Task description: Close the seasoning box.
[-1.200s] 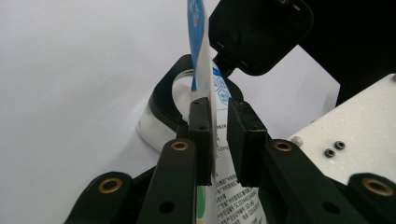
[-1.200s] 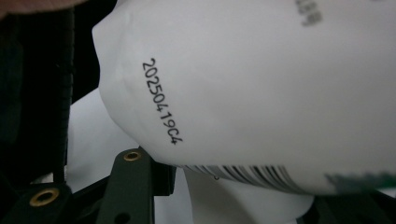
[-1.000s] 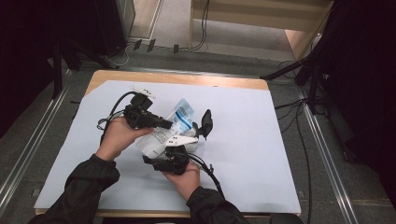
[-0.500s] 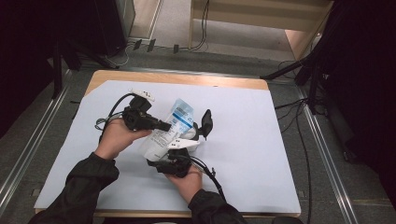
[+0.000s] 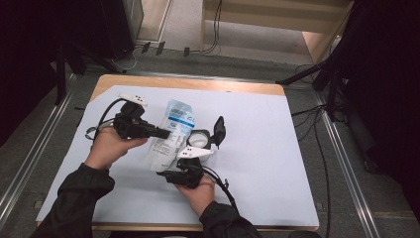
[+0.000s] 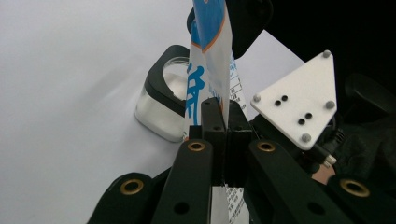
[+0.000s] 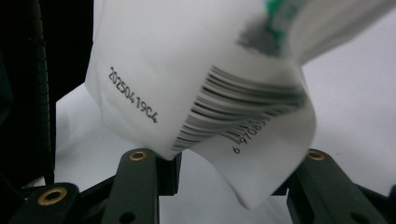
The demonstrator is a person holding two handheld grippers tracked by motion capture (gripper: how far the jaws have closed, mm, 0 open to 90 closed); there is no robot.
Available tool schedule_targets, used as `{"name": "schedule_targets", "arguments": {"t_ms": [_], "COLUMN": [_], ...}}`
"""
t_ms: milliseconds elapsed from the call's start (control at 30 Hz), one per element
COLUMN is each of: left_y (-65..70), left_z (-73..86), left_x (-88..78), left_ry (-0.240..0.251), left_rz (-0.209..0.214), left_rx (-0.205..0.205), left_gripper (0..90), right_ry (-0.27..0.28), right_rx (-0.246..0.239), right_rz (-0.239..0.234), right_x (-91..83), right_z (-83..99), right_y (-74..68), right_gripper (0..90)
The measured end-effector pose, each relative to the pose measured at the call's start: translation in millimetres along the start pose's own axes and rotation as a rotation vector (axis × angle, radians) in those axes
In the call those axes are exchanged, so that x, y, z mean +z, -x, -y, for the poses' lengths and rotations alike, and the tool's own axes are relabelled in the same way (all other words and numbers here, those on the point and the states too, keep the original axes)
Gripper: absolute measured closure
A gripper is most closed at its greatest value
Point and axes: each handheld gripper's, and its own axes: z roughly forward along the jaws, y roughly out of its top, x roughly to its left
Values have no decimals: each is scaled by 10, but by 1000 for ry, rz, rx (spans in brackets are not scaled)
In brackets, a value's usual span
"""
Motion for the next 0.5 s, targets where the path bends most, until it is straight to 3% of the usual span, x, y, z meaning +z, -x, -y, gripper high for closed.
{"name": "schedule_targets", "arguments": {"t_ms": [133,333,500], "left_y": [19,83,94], "left_z": [29,50,69], "left_x": [-95,-236,-274], "left_ry": [2,-27,-9], "left_rz": [12,8,4], "left_rx": [7,56,40], "left_gripper": [900,900,900], "right_ry": [-1,13,9], "right_rx": [-6,11,5], "right_rz": [5,8,-6], "right_x": [-10,-46,-34], "right_z": [-25,-57,-70], "right_y": [8,30,12], "right_gripper": [581,591,590]}}
